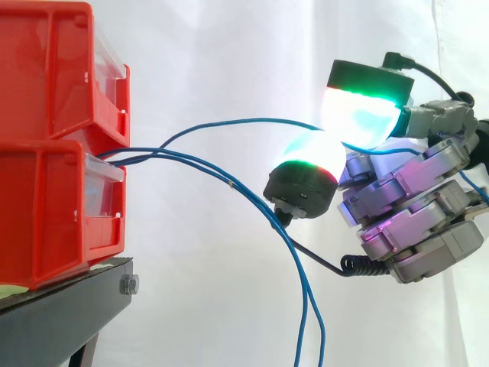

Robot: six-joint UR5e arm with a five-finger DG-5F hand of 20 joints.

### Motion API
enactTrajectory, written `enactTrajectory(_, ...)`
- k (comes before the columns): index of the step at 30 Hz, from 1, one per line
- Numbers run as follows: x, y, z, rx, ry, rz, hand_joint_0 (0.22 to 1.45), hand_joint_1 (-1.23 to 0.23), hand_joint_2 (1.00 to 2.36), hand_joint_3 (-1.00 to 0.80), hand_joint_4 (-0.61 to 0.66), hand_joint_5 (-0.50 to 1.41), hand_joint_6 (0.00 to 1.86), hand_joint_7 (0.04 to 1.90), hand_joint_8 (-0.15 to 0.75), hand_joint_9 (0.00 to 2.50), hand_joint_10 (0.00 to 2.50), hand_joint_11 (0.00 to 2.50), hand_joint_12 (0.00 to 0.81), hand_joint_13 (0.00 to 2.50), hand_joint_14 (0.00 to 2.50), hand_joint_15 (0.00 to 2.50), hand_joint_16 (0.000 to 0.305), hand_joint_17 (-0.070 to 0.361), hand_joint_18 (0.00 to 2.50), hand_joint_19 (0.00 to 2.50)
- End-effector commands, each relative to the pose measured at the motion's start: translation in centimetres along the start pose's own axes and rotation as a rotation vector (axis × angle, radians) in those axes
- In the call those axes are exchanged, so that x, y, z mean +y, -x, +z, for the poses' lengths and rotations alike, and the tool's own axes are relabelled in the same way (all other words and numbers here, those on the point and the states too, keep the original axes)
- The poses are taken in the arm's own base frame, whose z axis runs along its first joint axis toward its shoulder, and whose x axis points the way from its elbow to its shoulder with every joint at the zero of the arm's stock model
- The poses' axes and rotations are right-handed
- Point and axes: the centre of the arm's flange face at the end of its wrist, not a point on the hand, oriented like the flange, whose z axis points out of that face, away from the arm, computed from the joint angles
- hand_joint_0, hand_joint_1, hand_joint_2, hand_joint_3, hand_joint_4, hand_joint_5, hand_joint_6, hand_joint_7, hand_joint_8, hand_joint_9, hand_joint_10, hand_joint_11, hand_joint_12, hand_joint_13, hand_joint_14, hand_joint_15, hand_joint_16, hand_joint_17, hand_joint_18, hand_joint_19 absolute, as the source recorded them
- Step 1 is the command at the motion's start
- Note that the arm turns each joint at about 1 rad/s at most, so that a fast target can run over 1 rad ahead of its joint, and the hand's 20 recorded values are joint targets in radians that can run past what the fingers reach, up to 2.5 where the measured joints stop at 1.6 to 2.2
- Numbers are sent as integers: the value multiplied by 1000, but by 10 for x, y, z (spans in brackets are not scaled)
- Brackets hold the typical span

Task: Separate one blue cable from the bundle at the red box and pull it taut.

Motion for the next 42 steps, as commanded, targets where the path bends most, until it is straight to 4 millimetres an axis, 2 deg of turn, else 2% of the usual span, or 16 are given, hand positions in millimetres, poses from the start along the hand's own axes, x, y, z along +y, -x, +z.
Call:
enactTrajectory(1, 0, 1, 0, -3, -2, -23, 628, -867, 1017, -100, -179, -20, 888, 1016, 195, 1727, 825, 1801, 256, 912, 2500, 939, 35, 79, 1343, 2093)
enactTrajectory(2, -1, 1, 0, -3, -3, -27, 629, -866, 1017, -102, -180, -20, 887, 1019, 192, 1719, 898, 1762, 264, 915, 2500, 943, 35, 79, 1335, 2086)
enactTrajectory(4, -6, 1, -1, -4, -14, -40, 629, -865, 1017, -102, -182, -21, 886, 1028, 178, 1675, 1348, 1617, 267, 915, 2500, 945, 35, 79, 1329, 2086)
enactTrajectory(7, -12, 0, -2, -1, -25, -58, 628, -864, 1018, -104, -178, -21, 886, 1027, 173, 1637, 1543, 1595, 265, 911, 2500, 976, 35, 79, 1323, 2092)
enactTrajectory(12, -21, 0, -2, 0, -34, -73, 629, -863, 1018, -106, -176, -22, 885, 1030, 179, 1615, 1667, 1527, 257, 890, 2500, 962, 35, 79, 1306, 2077)
enactTrajectory(23, -22, 3, -1, 20, -9, -73, 630, -864, 1018, -98, -180, -21, 885, 1047, 184, 1595, 1753, 1481, 255, 885, 2500, 940, 35, 78, 1304, 2113)
enactTrajectory(26, -16, 2, -6, 65, 1, -96, 631, -866, 1017, -98, -182, -21, 885, 1048, 183, 1593, 1759, 1473, 255, 886, 2500, 934, 35, 78, 1304, 2109)
enactTrajectory(27, -6, 2, -12, 75, 13, -110, 631, -867, 1017, -98, -181, -21, 884, 1048, 176, 1593, 1762, 1470, 253, 887, 2500, 926, 35, 79, 1304, 2104)
enactTrajectory(30, 1, 5, -22, 67, 14, -122, 633, -868, 1017, -99, -179, -20, 885, 1043, 185, 1593, 1757, 1475, 253, 888, 2500, 929, 34, 77, 1307, 2102)
enactTrajectory(35, -11, 10, -54, 39, -26, -112, 633, -869, 1017, -95, -182, -20, 886, 1042, 185, 1593, 1755, 1445, 260, 890, 2500, 923, 35, 79, 1311, 2107)
enactTrajectory(39, -12, 11, -64, 18, -14, -112, 633, -869, 1016, -94, -179, -19, 886, 1041, 187, 1592, 1714, 1477, 260, 892, 2500, 926, 35, 78, 1310, 2114)
enactTrajectory(42, -13, 11, -64, 16, -12, -107, 633, -870, 1016, -94, -177, -19, 886, 1042, 187, 1593, 1714, 1471, 257, 892, 2500, 928, 35, 78, 1308, 2117)
